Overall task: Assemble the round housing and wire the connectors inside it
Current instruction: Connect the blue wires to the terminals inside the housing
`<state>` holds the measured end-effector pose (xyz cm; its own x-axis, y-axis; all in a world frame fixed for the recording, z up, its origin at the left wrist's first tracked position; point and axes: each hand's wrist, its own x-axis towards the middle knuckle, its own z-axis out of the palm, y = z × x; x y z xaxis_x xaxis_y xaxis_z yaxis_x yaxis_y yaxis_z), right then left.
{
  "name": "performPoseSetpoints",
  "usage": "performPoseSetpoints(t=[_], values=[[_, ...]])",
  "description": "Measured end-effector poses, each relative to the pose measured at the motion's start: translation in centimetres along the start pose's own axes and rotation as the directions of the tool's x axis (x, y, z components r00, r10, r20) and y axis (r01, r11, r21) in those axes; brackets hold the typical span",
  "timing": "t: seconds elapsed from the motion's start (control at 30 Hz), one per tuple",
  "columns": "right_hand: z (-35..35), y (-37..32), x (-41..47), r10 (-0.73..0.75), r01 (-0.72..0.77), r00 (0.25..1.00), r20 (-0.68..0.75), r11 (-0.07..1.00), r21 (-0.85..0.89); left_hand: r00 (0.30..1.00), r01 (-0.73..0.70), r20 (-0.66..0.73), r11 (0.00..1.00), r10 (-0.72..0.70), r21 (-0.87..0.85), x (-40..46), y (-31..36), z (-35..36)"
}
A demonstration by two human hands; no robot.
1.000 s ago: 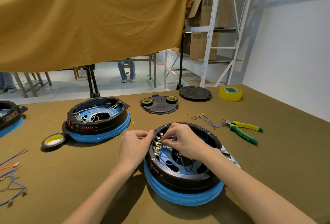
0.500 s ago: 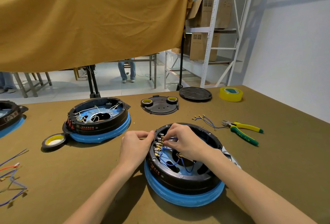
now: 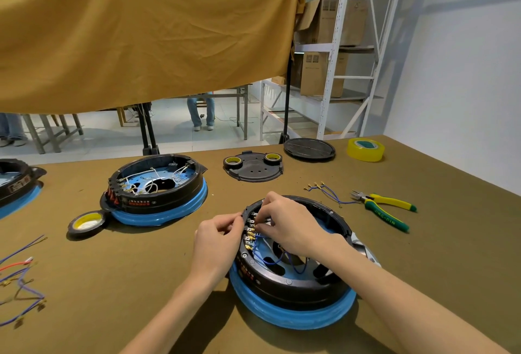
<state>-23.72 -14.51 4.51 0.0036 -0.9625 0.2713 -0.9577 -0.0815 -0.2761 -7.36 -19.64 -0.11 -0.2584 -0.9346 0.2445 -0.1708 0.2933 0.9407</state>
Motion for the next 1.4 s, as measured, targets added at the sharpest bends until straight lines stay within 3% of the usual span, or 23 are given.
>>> performPoseSetpoints(t=[0.13, 0.43, 0.53, 0.63, 1.13, 1.27, 1.33, 1.4], values=[[-0.2, -0.5, 0.7, -0.074, 0.073, 0.997, -0.002, 0.987, -0.144, 0.999, -0.034, -0.021, 0.999, 0.033, -0.029, -0.2, -0.1, 0.1], [0.2, -0.7, 1.0, -0.066, 0.067, 0.998, 0.011, 0.992, -0.111, 0.998, -0.056, -0.041, 0.998, 0.056, -0.008, 0.2, -0.6, 0.2], [0.1, -0.1, 0.6, -0.020, 0.020, 1.000, 0.022, 1.000, -0.010, 0.999, -0.042, 0.004, 0.999, 0.042, -0.015, 0.2, -0.5, 0.0], [-0.2, 0.3, 0.2, 0.005, -0.006, 1.000, 0.009, 0.994, 0.109, 0.999, -0.023, -0.036, 0.999, 0.022, -0.032, -0.3, -0.3, -0.1], [0.5, 0.6, 0.7, 0.028, -0.029, 1.000, 0.003, 0.986, 0.163, 0.998, -0.055, -0.019, 0.998, 0.054, -0.012, 0.0, -0.6, -0.2], [-0.2, 1.9, 0.5, 0.032, -0.050, 0.998, 0.055, 0.935, 0.351, 0.998, -0.032, 0.047, 0.999, 0.030, 0.040, 0.0, -0.4, -0.3], [-0.5, 2.6, 0.7, 0.128, -0.115, 0.992, 0.006, 0.872, 0.476, 0.998, -0.050, 0.044, 0.998, 0.048, 0.047, -0.1, -0.3, -0.1], [-0.7, 3.0, 1.5, 0.218, -0.199, 0.976, 0.014, 0.859, 0.471, 0.996, -0.071, 0.057, 0.997, 0.069, 0.031, -0.2, -0.2, 0.1]])
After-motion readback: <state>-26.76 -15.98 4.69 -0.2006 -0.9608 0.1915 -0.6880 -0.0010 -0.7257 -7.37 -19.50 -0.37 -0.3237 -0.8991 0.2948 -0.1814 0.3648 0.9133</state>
